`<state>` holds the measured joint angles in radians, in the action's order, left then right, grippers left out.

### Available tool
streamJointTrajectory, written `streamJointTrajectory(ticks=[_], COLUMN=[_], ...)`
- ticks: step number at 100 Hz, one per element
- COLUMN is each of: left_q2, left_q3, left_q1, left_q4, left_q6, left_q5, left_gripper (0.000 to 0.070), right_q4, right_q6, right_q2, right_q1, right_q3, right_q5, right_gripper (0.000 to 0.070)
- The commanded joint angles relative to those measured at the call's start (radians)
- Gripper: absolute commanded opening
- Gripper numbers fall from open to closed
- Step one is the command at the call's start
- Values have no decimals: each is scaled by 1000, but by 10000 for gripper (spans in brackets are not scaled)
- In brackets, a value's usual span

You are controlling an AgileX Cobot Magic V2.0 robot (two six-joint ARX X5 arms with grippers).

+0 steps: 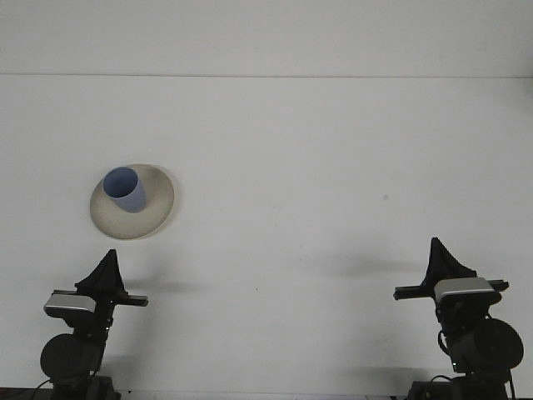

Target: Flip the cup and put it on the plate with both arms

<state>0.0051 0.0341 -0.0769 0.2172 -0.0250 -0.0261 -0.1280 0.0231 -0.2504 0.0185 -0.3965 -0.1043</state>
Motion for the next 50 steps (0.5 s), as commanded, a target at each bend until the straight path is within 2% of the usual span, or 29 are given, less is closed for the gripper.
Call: streamJointTrajectory(ticks=[1, 27, 50], left_q2=[-2, -2, -2], left_q3=[-20, -20, -20], left_q1=[0, 0, 0], left_q4=[11, 11, 8], left_q6=[-6, -6, -6], left_q5=[1, 1, 1], left_gripper=[11, 11, 11], right_q4=[32, 77, 146], right_q6=[7, 6, 3], right_q2=[48, 253, 249], right_q1=[-2, -2, -3], right_q3=[37, 194, 264], right_q5=[0, 36, 83], right_gripper=[0, 0, 0])
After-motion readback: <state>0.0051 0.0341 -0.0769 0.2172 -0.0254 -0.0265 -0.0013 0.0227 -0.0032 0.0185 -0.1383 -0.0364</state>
